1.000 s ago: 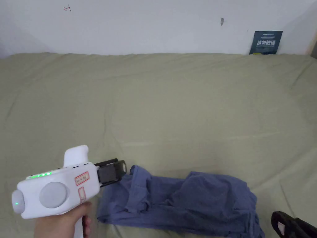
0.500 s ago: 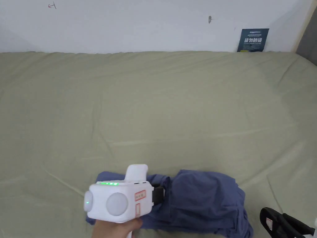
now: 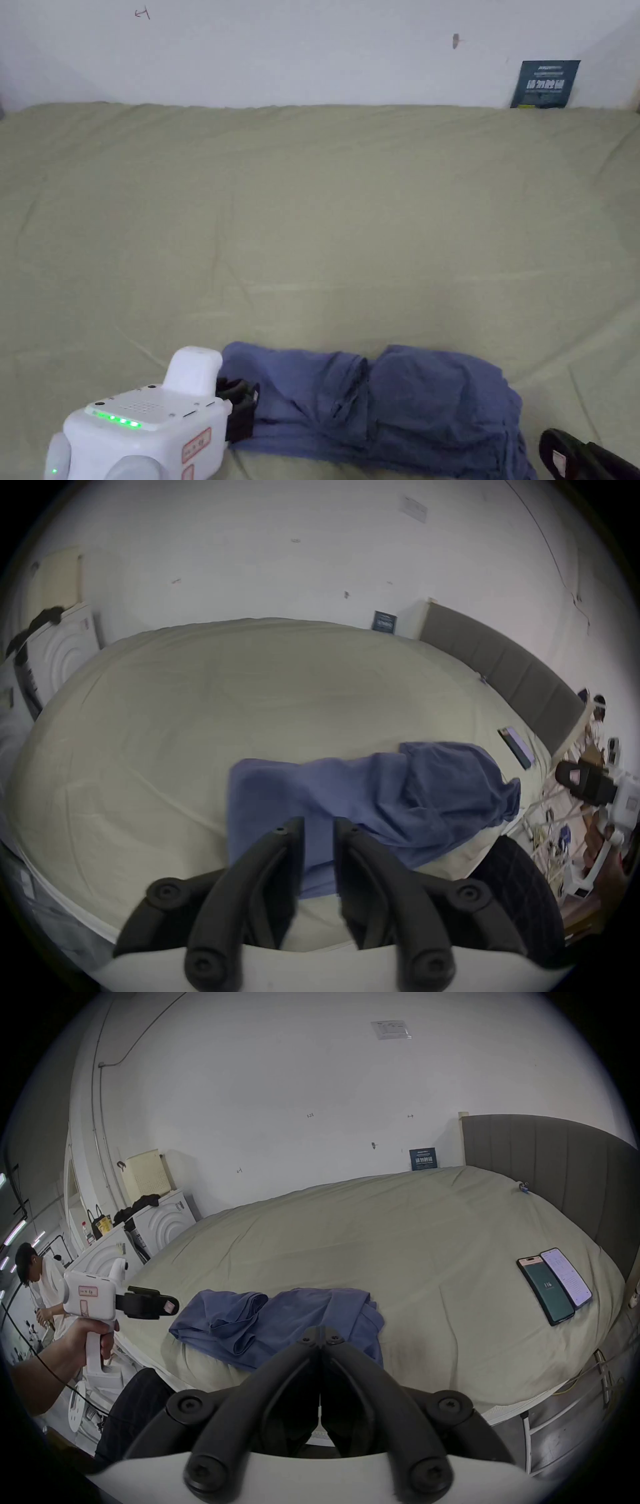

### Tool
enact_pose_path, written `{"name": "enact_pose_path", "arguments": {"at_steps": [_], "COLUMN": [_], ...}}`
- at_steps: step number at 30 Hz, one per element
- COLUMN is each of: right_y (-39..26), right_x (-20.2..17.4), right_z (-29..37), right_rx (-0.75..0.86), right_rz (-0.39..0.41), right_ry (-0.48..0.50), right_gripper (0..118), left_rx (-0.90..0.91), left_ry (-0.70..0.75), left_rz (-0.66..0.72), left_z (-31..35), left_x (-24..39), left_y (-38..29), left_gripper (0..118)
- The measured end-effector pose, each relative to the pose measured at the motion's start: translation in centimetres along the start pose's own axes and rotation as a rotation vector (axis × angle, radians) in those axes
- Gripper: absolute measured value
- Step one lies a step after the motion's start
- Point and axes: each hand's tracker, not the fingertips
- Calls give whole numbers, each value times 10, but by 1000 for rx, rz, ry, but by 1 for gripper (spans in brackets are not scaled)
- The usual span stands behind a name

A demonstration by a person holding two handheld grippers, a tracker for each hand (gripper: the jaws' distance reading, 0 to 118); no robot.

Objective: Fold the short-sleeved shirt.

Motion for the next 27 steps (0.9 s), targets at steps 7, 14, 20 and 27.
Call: {"name": "enact_pose_path", "arguments": {"at_steps": [7,14,20,27], "right_y": [1,0,3,5], "right_x": [-13,-15,-11,-9], "right_z": [9,9,13,15], "right_rx": [48,46,60,67], "right_rz": [91,112,105,96], "right_ry": [-17,-37,-50,-46], "right_gripper": [0,0,0,0], "left_rx": [-93,-153,-163,-54], "left_ry": [-258,-858,-532,-157], "left_rz": [409,1029,878,623], "left_z": [-34,-119,-120,-40], "left_x": [-100,-141,-107,-111], "left_y": [-9,-39,-27,7], "left_gripper": [112,112,10,11]}}
